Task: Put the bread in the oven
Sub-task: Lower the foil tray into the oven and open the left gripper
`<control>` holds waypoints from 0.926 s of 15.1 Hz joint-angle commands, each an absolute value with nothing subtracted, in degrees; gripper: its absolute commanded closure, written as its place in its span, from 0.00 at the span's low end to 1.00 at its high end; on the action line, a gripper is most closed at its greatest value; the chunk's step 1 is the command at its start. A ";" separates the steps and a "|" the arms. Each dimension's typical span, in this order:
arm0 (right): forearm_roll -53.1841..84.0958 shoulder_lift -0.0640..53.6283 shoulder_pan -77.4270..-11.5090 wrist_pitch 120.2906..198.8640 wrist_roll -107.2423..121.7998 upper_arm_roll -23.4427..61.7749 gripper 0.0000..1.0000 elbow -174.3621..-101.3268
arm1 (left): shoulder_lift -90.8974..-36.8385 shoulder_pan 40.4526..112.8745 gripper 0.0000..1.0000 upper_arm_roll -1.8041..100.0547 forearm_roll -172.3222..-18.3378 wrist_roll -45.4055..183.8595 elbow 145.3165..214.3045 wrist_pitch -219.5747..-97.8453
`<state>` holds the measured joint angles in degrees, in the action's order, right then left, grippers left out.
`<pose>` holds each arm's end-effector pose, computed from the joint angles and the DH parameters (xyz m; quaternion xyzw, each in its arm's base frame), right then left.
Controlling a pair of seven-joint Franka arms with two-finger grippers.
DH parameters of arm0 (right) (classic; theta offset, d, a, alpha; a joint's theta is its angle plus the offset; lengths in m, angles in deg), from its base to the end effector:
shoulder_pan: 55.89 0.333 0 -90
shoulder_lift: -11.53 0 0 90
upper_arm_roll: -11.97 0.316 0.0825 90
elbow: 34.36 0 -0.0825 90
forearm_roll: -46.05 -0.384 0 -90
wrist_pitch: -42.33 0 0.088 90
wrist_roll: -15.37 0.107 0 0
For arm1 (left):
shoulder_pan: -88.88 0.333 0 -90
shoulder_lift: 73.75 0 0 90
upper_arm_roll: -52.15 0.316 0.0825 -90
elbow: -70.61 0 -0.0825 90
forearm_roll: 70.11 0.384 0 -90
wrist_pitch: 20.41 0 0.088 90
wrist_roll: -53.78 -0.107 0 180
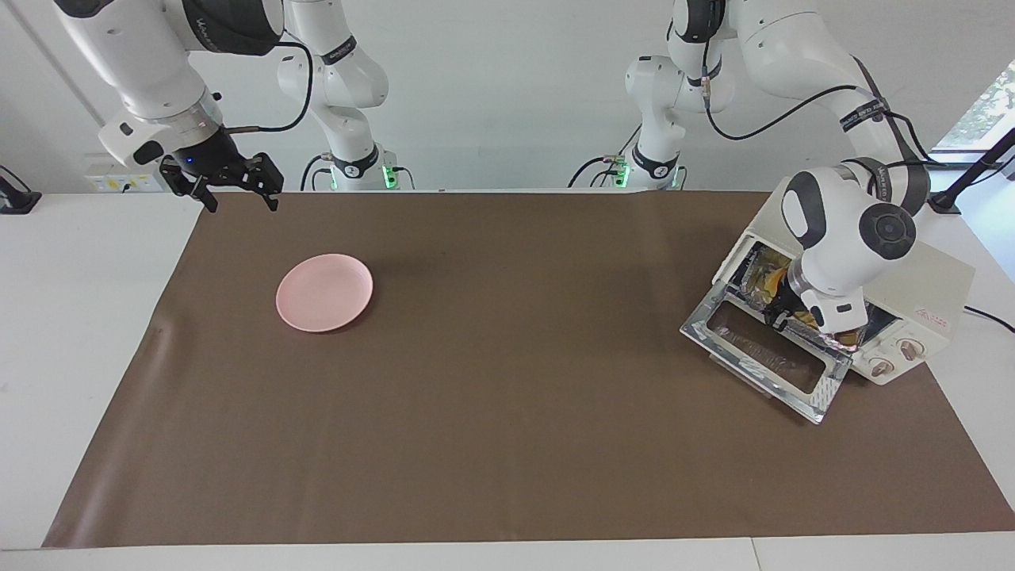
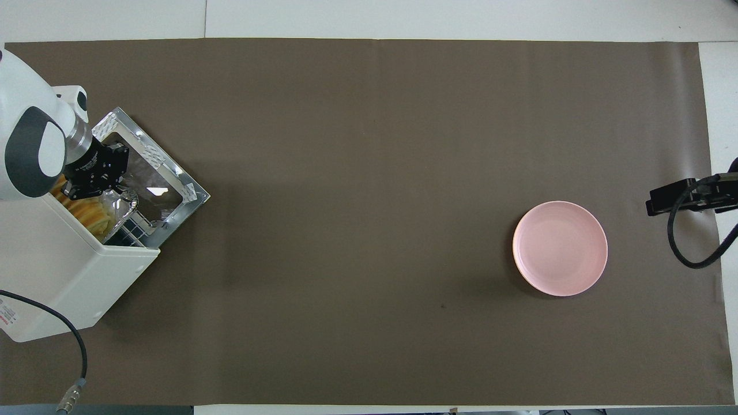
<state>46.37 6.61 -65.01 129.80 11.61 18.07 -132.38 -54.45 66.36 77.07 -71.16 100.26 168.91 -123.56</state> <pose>0.5196 -0.0258 0.6012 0.9987 0.0060 -0.0497 0.0044 0.6180 0.0028 0.3910 -0.9031 -0.4105 0.0788 0.0987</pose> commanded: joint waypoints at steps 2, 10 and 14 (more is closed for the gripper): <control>46.92 5.29 -65.74 129.17 10.09 18.56 0.00 -133.50 | -57.58 66.12 1.00 77.03 -68.18 98.52 172.74 -125.09; 46.92 5.29 -65.74 129.17 10.09 18.56 0.00 -133.50 | -57.58 66.12 0.99 77.03 -68.17 98.52 172.74 -125.53; 46.92 5.29 -65.74 129.17 10.09 18.56 0.00 -133.50 | -57.32 65.59 0.00 77.03 -66.78 98.52 172.30 -125.53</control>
<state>46.37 6.61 -65.01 129.80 11.61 18.07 -132.38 -55.24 66.33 76.99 -69.01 98.86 170.02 -124.13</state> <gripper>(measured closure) 0.000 0.700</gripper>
